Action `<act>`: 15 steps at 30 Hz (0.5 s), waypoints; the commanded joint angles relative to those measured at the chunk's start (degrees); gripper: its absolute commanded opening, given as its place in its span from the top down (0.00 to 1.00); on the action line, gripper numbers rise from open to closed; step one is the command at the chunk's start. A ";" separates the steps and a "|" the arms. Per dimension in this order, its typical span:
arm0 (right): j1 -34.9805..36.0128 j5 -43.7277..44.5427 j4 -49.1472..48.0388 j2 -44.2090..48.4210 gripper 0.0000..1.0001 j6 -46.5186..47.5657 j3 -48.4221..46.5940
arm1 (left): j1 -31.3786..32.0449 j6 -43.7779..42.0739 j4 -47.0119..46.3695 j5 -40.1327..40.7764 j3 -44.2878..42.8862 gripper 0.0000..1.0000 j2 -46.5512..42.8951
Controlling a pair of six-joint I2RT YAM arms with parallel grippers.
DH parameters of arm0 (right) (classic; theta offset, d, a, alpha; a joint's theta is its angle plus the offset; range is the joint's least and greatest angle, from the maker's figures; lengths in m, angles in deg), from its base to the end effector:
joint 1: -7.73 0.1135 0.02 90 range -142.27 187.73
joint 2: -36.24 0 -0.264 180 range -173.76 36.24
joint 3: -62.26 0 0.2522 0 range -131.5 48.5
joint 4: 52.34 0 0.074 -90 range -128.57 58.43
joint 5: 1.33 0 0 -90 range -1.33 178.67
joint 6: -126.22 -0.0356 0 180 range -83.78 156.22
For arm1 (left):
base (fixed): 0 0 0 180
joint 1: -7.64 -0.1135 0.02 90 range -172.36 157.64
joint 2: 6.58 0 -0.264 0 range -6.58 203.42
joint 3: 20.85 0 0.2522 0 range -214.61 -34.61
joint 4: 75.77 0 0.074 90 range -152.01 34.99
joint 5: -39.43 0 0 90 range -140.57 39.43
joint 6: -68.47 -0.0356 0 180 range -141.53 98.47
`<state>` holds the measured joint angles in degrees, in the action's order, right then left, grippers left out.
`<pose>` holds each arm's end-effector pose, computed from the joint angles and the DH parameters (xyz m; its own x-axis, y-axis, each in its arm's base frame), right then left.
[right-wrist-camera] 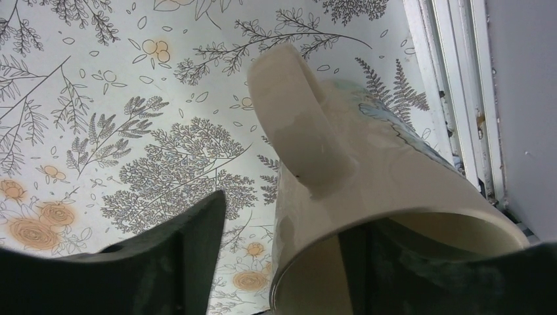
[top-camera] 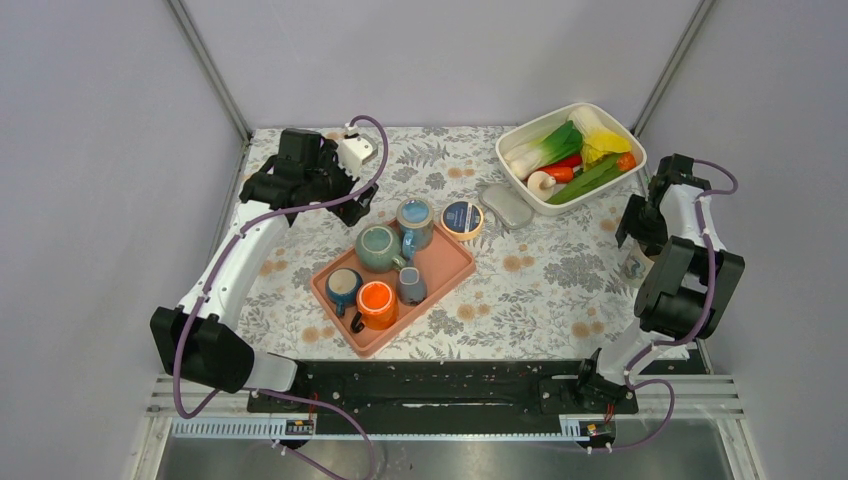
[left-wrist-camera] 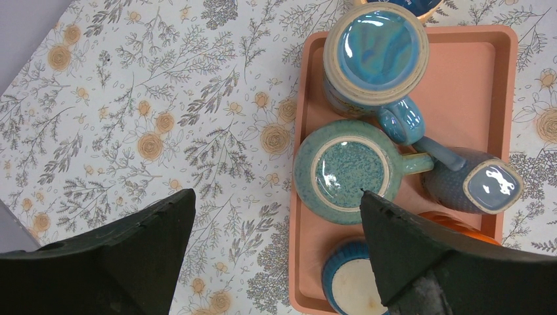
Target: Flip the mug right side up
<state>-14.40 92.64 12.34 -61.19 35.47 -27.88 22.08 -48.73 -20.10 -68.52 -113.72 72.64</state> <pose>0.3124 -0.1297 0.2391 -0.8756 0.3702 -0.3104 0.4072 0.9113 -0.0618 0.2838 -0.0844 0.3602 -0.3668 0.5435 -0.7551 0.7045 0.6923 0.1561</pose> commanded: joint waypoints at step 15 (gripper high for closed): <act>10.75 9.65 6.95 14.88 0.01 -1.71 -12.22 | -0.57 0.81 -2.42 -1.24 -0.82 0.01 -2.14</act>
<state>-8.08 96.79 16.32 -50.50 34.88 -35.26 22.08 -48.62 -20.12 -68.57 -113.72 72.64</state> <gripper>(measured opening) 0.993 0.988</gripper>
